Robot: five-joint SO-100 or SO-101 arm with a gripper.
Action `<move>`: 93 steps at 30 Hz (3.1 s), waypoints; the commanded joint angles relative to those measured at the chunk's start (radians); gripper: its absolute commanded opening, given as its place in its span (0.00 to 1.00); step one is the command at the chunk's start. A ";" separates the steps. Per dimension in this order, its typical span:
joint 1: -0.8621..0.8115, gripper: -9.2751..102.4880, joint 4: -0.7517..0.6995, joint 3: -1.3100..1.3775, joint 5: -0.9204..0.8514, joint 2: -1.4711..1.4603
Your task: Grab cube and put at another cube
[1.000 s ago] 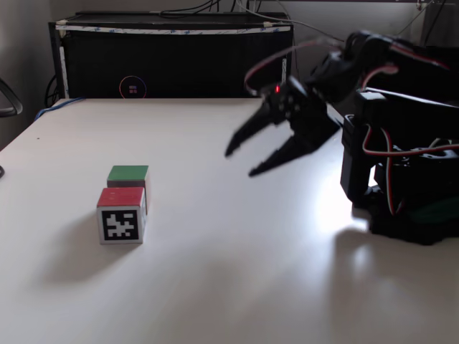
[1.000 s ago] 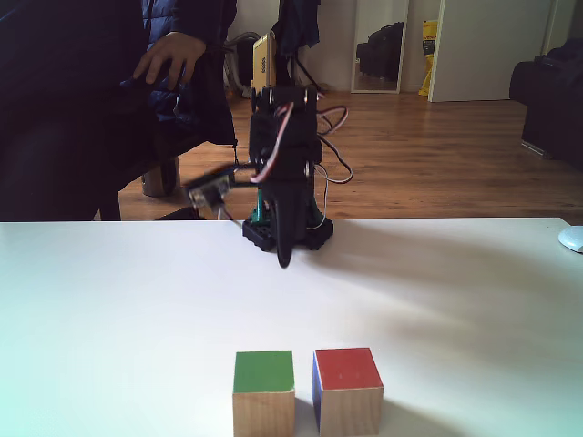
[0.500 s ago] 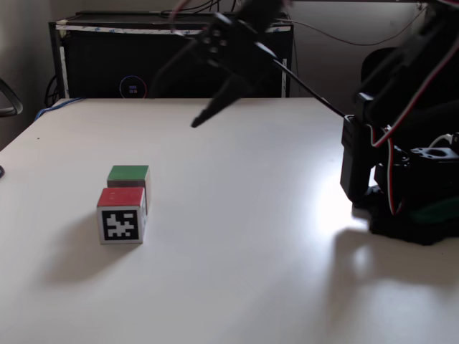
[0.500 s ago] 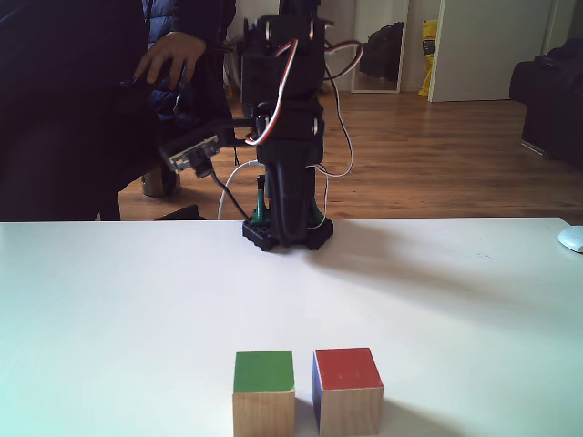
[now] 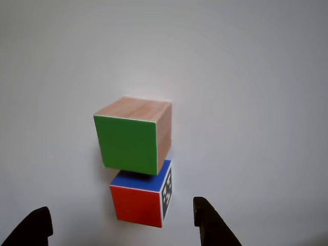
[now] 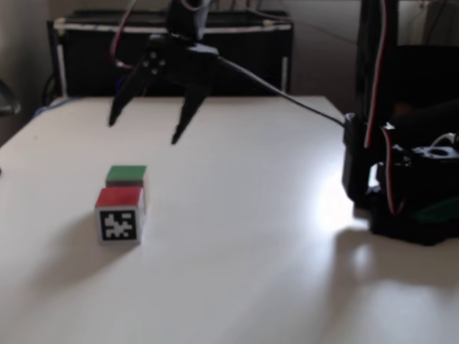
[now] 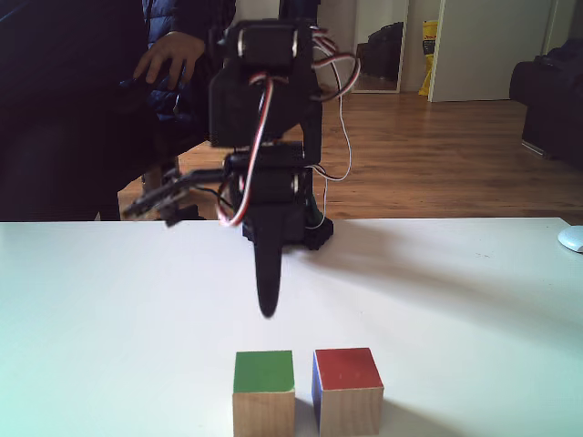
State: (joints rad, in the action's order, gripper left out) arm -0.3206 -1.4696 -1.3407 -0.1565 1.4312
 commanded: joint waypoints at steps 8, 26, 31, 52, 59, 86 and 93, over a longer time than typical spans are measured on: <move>-0.034 0.47 -0.064 0.264 -0.006 -0.250; -0.057 0.47 -0.337 1.014 0.018 -0.847; -0.032 0.46 -0.337 1.006 0.034 -0.839; -0.015 0.22 -0.337 1.046 0.060 -0.856; -0.025 0.17 -0.337 1.066 0.087 -0.833; 0.209 0.18 -0.331 0.558 0.238 -0.239; 0.252 0.18 -0.330 0.588 0.258 -0.276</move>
State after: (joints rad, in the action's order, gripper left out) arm -0.0798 -1.8040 -0.7854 0.0936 1.1229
